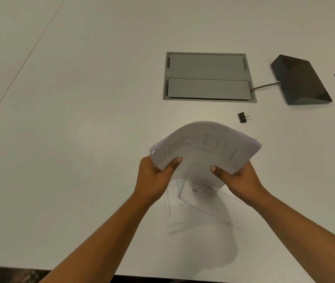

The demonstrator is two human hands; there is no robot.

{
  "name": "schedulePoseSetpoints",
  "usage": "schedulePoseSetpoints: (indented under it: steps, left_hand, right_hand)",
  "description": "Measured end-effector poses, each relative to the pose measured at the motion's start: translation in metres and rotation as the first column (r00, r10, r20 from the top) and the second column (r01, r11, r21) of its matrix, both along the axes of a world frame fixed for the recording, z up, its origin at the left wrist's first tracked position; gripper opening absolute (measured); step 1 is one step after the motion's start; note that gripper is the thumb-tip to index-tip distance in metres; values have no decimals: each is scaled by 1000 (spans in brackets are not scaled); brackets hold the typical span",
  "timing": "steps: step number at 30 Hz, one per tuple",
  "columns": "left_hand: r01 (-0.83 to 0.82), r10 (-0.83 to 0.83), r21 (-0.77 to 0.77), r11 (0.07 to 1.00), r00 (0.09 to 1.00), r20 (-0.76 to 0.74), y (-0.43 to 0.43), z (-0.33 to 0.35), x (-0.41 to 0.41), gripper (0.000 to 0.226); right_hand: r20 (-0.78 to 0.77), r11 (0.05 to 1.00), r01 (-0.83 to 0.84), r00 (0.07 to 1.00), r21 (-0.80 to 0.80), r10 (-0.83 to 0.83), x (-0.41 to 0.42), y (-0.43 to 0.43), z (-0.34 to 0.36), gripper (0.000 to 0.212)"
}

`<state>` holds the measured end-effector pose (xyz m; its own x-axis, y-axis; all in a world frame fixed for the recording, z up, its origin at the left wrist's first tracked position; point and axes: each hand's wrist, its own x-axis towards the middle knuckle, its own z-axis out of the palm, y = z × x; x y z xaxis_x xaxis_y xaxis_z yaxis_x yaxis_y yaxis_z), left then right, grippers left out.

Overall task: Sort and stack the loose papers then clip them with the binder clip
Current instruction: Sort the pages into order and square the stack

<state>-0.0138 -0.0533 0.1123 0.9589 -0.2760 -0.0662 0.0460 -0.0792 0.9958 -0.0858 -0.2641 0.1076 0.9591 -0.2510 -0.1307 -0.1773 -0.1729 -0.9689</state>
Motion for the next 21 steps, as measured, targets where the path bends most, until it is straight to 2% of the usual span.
schedulePoseSetpoints:
  steps: [4,9,13,15,18,21]
  left_hand:
    - [37,-30,111,993,998,-61,1,-19,0,23]
    - [42,-45,117,992,999,26,6,-18,4,37]
    - [119,-104,165,979,990,-95,1,-37,6,26]
    - [137,-111,177,975,983,-148,-2,-43,9,29]
    - [135,-101,175,975,976,-192,-2,-41,13,32]
    - [145,-104,141,979,959,-263,2,-31,13,24]
  right_hand:
    - [-73,998,-41,997,-57,36,-1,1,-16,35]
    - [-2,995,15,1000,-101,-15,-2,-2,-15,32]
    - [-133,968,-98,989,-229,69,-1,-6,-39,36]
    - [-197,968,-132,976,-215,90,0,-9,-48,39]
    - [-196,983,-101,978,-156,69,4,-10,-45,41]
    - [-203,995,-52,979,-87,34,2,-9,-29,36]
